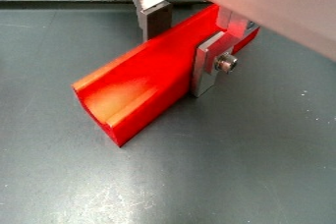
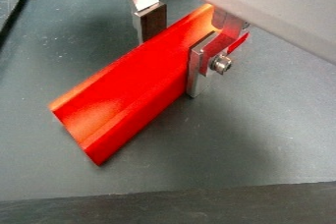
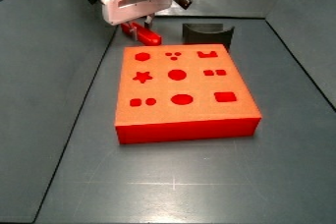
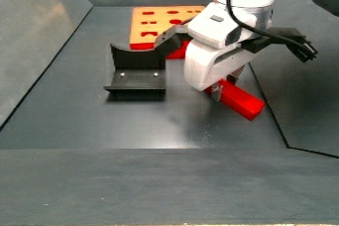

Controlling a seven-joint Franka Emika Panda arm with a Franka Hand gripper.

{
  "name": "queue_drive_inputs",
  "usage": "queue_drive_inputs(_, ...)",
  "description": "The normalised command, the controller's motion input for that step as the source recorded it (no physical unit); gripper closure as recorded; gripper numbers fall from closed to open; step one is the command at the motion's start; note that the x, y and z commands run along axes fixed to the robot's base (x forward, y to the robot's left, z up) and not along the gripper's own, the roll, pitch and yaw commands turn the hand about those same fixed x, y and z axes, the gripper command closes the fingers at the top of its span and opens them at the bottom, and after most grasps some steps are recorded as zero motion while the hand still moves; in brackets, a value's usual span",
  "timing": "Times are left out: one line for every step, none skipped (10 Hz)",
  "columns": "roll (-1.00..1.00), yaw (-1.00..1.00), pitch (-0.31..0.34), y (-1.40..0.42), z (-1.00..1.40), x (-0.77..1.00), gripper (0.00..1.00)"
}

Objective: Pick up the arch object. Move up. Place the arch object on the fixture. Regrasp the arch object. Move to above the board. Insert the arch object.
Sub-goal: Pick up the arch object, then move up.

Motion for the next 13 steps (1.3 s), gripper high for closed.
queue_drive_inputs(0.0,0.0,0.0,0.0,0.0,0.0,1.0)
queue_drive_inputs(0.0,0.0,0.0,0.0,0.0,0.0,1.0)
queue_drive_inputs(0.0,0.0,0.0,0.0,0.0,0.0,1.0)
queue_drive_inputs(0.0,0.0,0.0,0.0,0.0,0.0,1.0)
queue_drive_inputs(0.0,0.0,0.0,0.0,0.0,0.0,1.0)
queue_drive_inputs(0.0,0.0,0.0,0.0,0.0,0.0,1.0)
queue_drive_inputs(0.0,0.0,0.0,0.0,0.0,0.0,1.0)
queue_drive_inputs(0.0,0.0,0.0,0.0,0.0,0.0,1.0)
queue_drive_inputs(0.0,0.0,0.0,0.0,0.0,0.0,1.0)
queue_drive_inputs(0.0,0.0,0.0,0.0,0.0,0.0,1.0)
queue_drive_inputs(0.0,0.0,0.0,0.0,0.83,0.0,1.0)
queue_drive_inputs(0.0,0.02,-0.006,0.04,0.86,0.01,1.0)
queue_drive_inputs(0.0,0.02,0.037,0.04,0.74,-0.01,1.0)
